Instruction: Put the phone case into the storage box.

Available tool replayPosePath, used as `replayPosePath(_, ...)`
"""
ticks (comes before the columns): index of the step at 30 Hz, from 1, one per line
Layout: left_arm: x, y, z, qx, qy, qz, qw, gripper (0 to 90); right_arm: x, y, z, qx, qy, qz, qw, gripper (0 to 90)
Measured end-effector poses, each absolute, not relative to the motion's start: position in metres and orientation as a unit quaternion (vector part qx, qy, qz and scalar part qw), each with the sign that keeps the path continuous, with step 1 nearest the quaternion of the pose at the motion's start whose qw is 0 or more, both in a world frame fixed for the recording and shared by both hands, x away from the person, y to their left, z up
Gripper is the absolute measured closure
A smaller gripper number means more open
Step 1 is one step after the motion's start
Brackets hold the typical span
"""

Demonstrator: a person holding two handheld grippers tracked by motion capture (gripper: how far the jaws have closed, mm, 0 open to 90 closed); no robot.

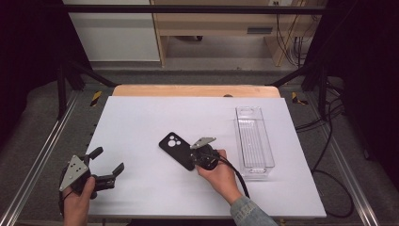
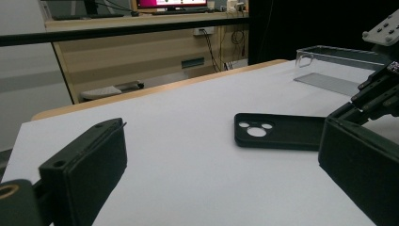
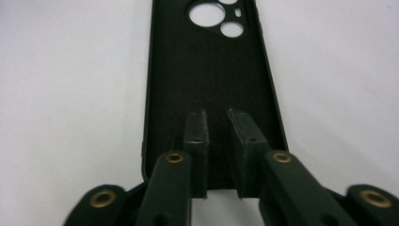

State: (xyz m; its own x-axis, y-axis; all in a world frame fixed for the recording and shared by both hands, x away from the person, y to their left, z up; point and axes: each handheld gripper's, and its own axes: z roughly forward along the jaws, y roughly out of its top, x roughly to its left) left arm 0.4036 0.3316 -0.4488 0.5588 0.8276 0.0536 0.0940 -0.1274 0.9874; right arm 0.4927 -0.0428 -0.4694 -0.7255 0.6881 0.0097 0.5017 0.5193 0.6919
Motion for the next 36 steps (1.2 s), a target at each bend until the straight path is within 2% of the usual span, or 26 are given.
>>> replayPosePath(5,0.404,0.332,-0.449,0.677,0.340,0.324,0.566,1.8,0.492,-0.047,-0.470,0.348,0.868,0.332,0.123,87.8)
replayPosePath(11,0.404,0.331,-0.449,0.679,0.341,0.324,0.563,1.9,0.486,-0.049,-0.468,0.334,0.880,0.316,0.118,89.7)
replayPosePath(36,0.404,0.331,-0.451,0.684,0.345,0.323,0.557,2.1,0.419,-0.101,-0.468,0.334,0.883,0.319,0.084,90.0)
